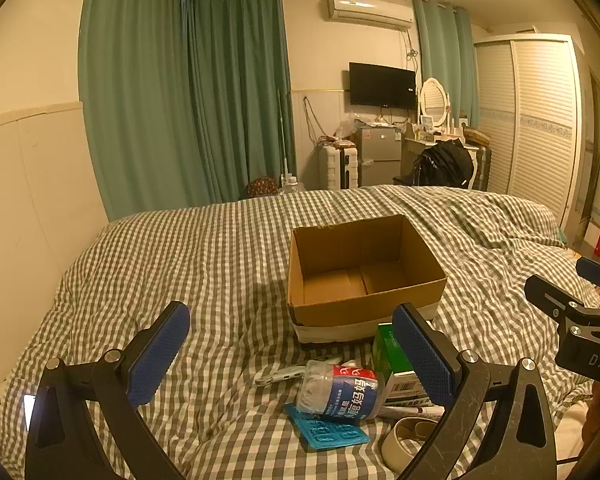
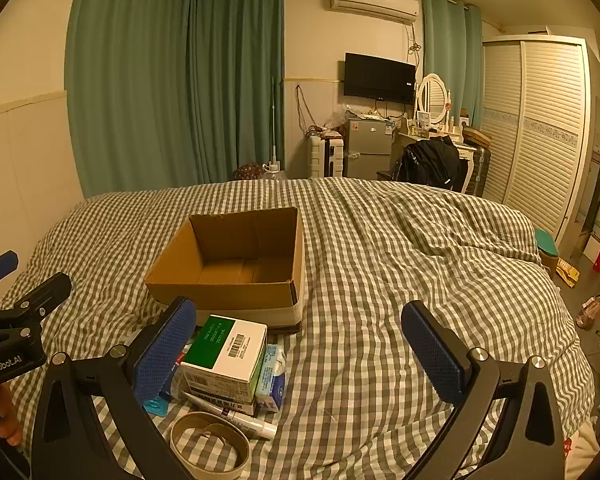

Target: Organize objects

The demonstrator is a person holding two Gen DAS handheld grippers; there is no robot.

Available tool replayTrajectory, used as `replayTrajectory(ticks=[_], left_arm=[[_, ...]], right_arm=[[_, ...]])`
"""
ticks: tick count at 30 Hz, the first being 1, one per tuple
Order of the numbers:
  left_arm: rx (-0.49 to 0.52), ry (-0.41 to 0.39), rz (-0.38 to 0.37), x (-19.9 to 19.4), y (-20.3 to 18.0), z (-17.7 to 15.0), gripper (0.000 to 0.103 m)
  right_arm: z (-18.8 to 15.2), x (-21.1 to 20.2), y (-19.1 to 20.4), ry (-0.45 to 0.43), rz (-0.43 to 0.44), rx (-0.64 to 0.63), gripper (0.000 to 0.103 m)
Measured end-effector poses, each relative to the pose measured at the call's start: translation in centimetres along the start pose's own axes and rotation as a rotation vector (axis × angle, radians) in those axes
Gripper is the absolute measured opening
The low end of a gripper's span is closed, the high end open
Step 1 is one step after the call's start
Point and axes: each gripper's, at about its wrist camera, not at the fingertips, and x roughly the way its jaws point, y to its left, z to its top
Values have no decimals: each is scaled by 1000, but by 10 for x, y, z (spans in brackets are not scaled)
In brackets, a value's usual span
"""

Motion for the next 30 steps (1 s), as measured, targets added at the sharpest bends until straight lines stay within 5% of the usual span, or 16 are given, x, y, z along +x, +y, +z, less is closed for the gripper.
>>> replayTrajectory(ticks=[30], left_arm=[[14, 13, -3, 6, -3, -7, 103]], right_arm=[[-2, 0, 7, 6, 5, -18, 103]])
